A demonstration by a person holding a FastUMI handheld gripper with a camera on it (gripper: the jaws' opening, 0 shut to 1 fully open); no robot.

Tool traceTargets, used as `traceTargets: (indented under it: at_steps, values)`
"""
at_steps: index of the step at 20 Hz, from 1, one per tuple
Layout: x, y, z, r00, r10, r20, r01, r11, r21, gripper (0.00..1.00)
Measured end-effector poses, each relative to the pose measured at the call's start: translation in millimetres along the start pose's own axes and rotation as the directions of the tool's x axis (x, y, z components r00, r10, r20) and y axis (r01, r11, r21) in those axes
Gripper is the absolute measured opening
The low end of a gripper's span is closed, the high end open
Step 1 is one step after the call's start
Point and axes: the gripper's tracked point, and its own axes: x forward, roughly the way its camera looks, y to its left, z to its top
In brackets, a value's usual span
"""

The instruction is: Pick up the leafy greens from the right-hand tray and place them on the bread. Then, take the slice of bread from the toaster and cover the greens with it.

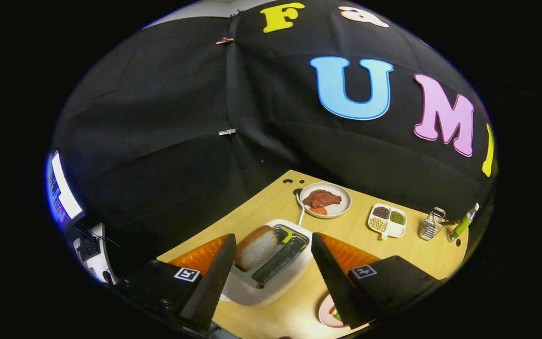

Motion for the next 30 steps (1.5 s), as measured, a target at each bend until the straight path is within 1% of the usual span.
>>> traceTargets:
  at_steps: [4, 8, 12, 17, 19, 20, 22, 24, 25, 28, 29, 30]
  values:
    - [31, 23, -9, 0.999, -0.001, -0.034, 0.0, 1.0, -0.011, 1.0]
    - [59, 25, -29, 0.995, -0.048, -0.086, 0.046, 0.998, -0.033, 0.99]
    - [76, 29, -47, 0.988, -0.076, -0.133, 0.068, 0.995, -0.068, 0.99]
    - [90, 33, -65, 0.98, -0.095, -0.173, 0.081, 0.993, -0.085, 0.95]
    - [93, 34, -69, 0.978, -0.105, -0.182, 0.091, 0.992, -0.084, 0.89]
    - [94, 34, -68, 0.978, -0.103, -0.182, 0.089, 0.993, -0.083, 0.8]
    - [94, 37, -67, 0.98, -0.102, -0.174, 0.084, 0.991, -0.106, 0.72]
    - [94, 36, -68, 0.978, -0.11, -0.178, 0.088, 0.988, -0.123, 0.57]
    - [96, 37, -68, 0.977, -0.102, -0.185, 0.083, 0.99, -0.111, 0.57]
    - [89, 26, -69, 0.968, -0.139, -0.207, 0.128, 0.989, -0.068, 0.33]
    - [89, 24, -69, 0.969, -0.138, -0.206, 0.131, 0.99, -0.047, 0.25]
    - [88, 27, -69, 0.969, -0.123, -0.214, 0.117, 0.992, -0.039, 0.17]
